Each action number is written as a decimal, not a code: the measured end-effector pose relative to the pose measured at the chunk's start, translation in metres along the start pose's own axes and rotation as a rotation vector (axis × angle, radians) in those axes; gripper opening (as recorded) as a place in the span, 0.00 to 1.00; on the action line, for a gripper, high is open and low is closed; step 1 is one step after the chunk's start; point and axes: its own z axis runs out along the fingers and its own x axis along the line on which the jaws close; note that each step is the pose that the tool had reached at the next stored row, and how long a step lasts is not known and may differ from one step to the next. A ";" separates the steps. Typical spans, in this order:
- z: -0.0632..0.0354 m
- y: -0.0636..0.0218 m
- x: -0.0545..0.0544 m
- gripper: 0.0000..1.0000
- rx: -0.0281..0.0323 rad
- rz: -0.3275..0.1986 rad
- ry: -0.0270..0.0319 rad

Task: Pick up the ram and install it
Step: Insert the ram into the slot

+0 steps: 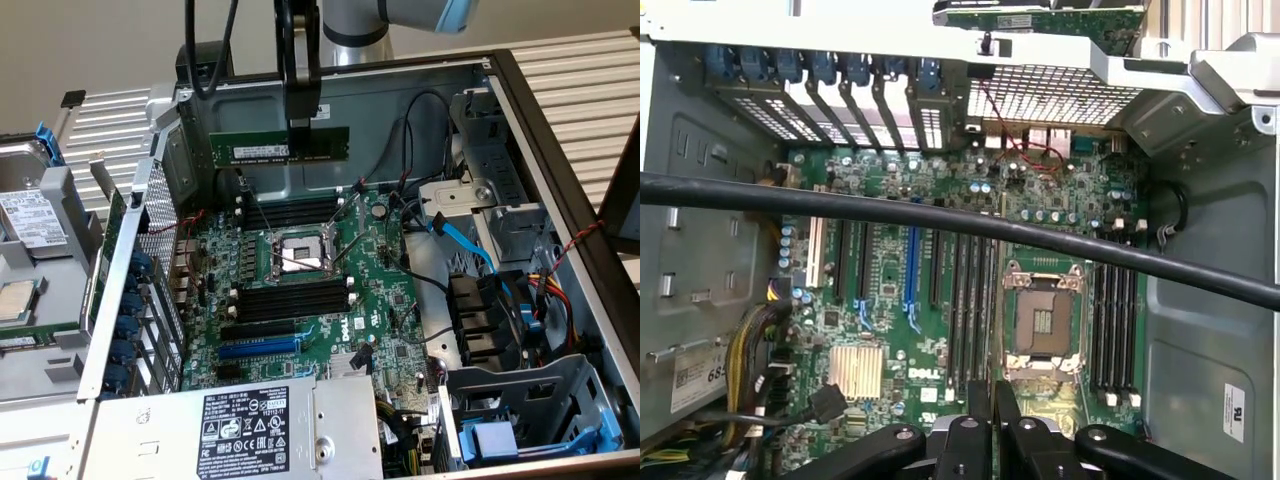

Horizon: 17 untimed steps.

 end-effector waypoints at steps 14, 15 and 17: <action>0.0253 -0.0010 0.001 0.14 -0.0001 0.000 -0.0006; 0.0271 -0.0012 0.001 0.14 0.0000 0.000 -0.0006; 0.0308 -0.0014 0.000 0.14 0.0000 0.000 -0.0006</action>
